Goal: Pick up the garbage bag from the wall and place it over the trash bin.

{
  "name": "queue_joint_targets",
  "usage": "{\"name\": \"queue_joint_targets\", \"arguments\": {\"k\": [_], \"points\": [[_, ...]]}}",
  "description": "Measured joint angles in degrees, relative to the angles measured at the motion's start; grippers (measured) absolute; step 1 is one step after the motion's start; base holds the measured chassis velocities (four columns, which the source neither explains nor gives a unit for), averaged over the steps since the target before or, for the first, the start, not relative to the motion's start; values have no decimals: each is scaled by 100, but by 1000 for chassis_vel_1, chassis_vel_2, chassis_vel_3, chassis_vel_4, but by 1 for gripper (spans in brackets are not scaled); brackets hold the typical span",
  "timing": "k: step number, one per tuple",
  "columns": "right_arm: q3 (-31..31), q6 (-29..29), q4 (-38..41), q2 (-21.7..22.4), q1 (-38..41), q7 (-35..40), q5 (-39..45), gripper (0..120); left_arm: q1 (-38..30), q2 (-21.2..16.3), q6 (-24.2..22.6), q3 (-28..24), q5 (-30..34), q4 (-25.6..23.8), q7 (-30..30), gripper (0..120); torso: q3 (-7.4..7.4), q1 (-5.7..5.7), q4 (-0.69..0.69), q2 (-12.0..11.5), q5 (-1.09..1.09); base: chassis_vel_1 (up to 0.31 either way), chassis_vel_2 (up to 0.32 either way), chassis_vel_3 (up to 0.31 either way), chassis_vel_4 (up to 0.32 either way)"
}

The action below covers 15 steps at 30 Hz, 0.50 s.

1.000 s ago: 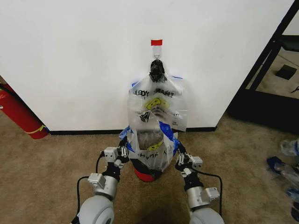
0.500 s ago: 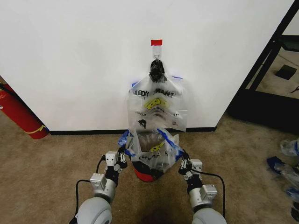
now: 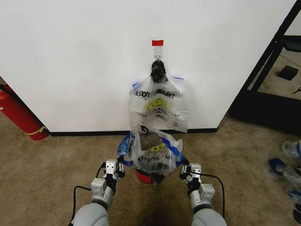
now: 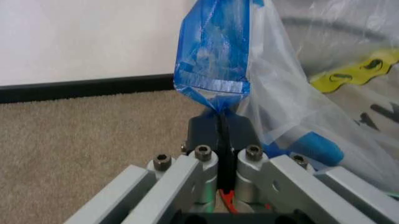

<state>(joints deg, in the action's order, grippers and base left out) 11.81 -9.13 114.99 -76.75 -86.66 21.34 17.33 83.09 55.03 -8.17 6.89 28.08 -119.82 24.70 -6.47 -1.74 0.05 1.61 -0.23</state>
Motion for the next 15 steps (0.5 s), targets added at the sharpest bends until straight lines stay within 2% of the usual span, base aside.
{"name": "queue_joint_targets", "arguments": {"k": [15], "points": [[21, -536, -245, -58, 399, 225, 739, 0, -165, -107, -302, -87, 187, 275, 31, 0, 0, -1, 0, 0, 0, 0, 0, 0, 0]]}}
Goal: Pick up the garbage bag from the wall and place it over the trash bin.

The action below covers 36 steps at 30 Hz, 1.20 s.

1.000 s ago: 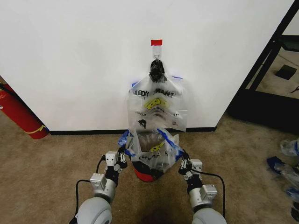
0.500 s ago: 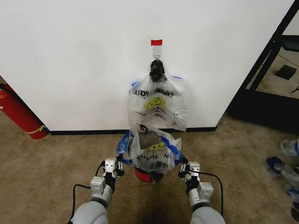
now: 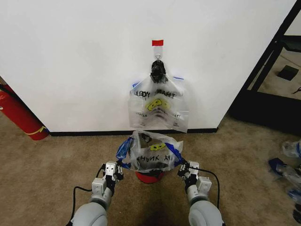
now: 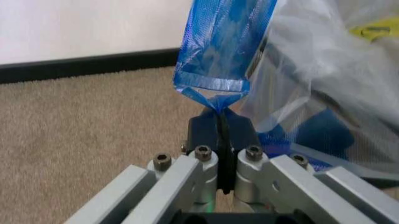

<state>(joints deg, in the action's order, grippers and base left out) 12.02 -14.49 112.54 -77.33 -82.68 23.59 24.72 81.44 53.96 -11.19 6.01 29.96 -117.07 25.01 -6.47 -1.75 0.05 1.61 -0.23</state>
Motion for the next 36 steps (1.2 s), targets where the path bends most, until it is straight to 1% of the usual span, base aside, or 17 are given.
{"name": "queue_joint_targets", "arguments": {"k": [9, 15, 27, 31, 36], "points": [[-52, -78, 7, 20, -17, -77, -29, 0, 161, -117, -10, 22, 1, -198, -14, 0, 0, 0, 0, 0, 1, 0, 0, 0, 0], [-48, -268, -177, 34, 164, -61, 51, 0, 106, -156, -8, -63, -84, 41, -42, 0, 0, 0, 0, 0, 0, 0, 0, 0, 0], [-6, -488, -456, 124, 560, 7, 484, 0, -53, -264, -36, -154, -195, 305, -84, 0, 0, 0, 0, 0, 0, 0, 0, 0, 0], [4, -552, -567, 152, 730, 30, 584, 0, -147, -247, -52, -209, -209, 402, -91, 0, 0, 0, 0, 0, 1, 0, 0, 0, 0], [-1, -580, -794, 199, 961, 7, 693, 0, -261, -88, 16, -319, -268, 563, -153, 0, 0, 0, 0, 0, 1, 0, 0, 0, 0]]}}
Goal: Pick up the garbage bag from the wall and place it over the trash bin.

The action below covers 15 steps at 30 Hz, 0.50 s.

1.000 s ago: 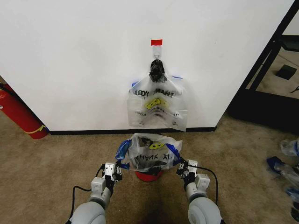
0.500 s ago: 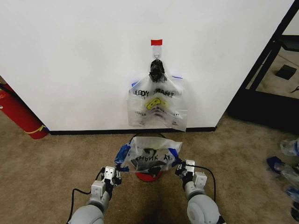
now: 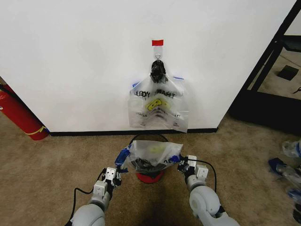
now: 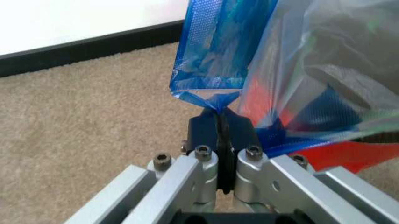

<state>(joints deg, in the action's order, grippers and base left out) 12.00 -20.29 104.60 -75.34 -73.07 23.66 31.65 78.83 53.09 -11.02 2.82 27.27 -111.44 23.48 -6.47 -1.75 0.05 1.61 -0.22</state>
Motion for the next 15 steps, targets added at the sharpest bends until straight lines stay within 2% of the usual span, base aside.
{"name": "queue_joint_targets", "arguments": {"k": [8, 11, 15], "points": [[5, 249, -5, 67, -81, -58, -112, 0, 96, 125, 275, 65, -166, -47, -24, 1, 0, 1, 0, 0, 0, 0, 0, 0, 0], [10, 365, 47, 103, -172, -97, -218, 0, 187, 125, 316, 129, -289, -135, -24, 8, 0, 1, 0, 0, 0, 0, 0, 0, 0], [22, 661, 289, 230, -457, -183, -639, 15, 458, 127, 343, 271, -565, -426, -25, 25, 1, 1, 0, 0, 0, 0, 0, 0, 0]]}}
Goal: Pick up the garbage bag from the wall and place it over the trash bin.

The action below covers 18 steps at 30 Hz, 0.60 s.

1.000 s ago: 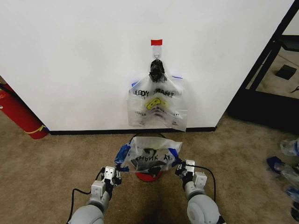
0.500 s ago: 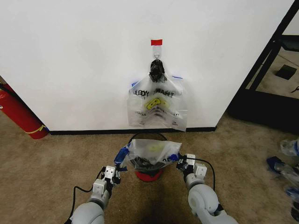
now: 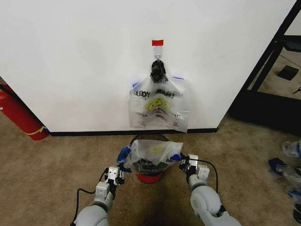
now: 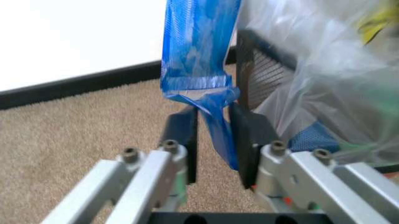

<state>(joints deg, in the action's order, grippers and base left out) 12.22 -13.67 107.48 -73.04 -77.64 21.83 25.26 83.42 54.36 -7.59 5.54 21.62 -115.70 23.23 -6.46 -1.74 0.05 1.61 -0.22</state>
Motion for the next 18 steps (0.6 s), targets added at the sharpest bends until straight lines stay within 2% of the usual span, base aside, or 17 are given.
{"name": "queue_joint_targets", "arguments": {"k": [2, 4, 9, 10, 12, 18], "points": [[14, 146, 146, 95, -168, -83, -279, 23, 187, -10, 9, 60, -130, -168, 8, 34, 0, 0, 1, 0, 0, 0, 0, 0, 0], [20, 210, 203, 137, -228, -119, -396, 27, 256, -13, 13, 78, -181, -226, 10, 38, 0, 0, 0, 0, 0, 0, 0, 0, 0], [119, 804, 403, 352, -654, -468, -1198, 48, 772, 5, 59, 153, -544, -566, 15, 58, 0, 0, 0, 0, 0, 0, 0, 0, 0], [140, 977, 428, 384, -743, -542, -1369, 53, 894, 26, 99, 162, -643, -637, 16, 65, 0, 0, 0, 0, 0, 0, 0, 0, 0], [154, 1062, 436, 396, -780, -580, -1446, 56, 944, 37, 120, 167, -682, -665, 17, 66, 0, 0, 0, 0, 0, 0, 0, 0, 0], [371, 1730, 281, 474, -997, -860, -2047, 81, 1308, 109, 385, 227, -896, -975, 24, 91, 0, 0, 0, 0, 0, 0, 0, 0, 0]]}}
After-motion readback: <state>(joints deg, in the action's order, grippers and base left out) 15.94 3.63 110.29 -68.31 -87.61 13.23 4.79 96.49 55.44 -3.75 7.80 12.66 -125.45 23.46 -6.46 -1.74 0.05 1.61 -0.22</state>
